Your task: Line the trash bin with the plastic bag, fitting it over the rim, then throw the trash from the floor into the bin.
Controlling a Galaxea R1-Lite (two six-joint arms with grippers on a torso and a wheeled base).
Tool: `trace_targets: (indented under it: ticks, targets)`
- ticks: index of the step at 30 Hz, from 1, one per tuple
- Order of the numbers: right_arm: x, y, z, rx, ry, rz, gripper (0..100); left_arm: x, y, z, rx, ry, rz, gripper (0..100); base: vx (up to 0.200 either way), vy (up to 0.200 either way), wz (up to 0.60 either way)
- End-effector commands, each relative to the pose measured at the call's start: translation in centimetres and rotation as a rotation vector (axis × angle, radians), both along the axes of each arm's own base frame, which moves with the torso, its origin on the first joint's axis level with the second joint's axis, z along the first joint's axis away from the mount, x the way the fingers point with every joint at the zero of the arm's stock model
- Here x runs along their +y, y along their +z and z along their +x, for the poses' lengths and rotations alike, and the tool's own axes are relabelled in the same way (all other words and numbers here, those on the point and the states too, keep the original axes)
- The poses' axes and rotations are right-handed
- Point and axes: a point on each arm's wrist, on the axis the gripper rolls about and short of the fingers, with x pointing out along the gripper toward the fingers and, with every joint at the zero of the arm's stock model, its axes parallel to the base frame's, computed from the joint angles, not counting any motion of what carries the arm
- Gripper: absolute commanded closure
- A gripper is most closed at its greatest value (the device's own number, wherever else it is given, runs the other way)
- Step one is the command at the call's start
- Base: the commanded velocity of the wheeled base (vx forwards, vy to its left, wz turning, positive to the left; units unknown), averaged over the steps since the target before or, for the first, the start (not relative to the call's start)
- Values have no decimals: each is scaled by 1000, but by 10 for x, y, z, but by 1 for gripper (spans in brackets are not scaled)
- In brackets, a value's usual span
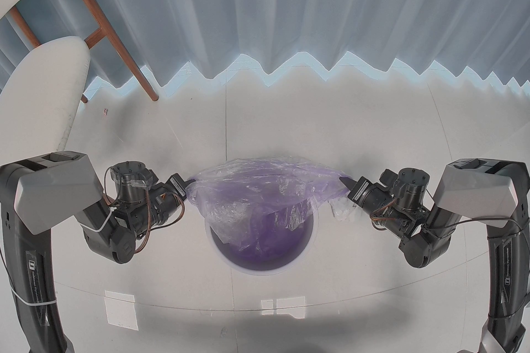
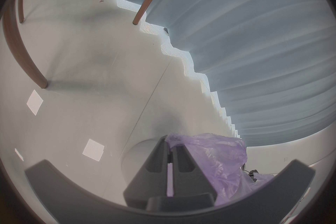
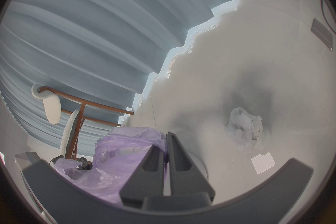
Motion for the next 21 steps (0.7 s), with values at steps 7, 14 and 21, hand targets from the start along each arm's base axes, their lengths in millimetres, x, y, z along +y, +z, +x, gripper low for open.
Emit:
trace_targets:
  ticks: [7,14,21]
  targets:
    - [2,-18,0,45,6,-10,100,5,-11,2,29,14,7,100,0,0,0]
    - [3,-23,-5,46,8,-14,100,5,-12,-2,38,10,12,100,0,0,0]
    - [11,-23,-22,38,39,-15,100,6,-7,-18,59,-33,12,100,0,0,0]
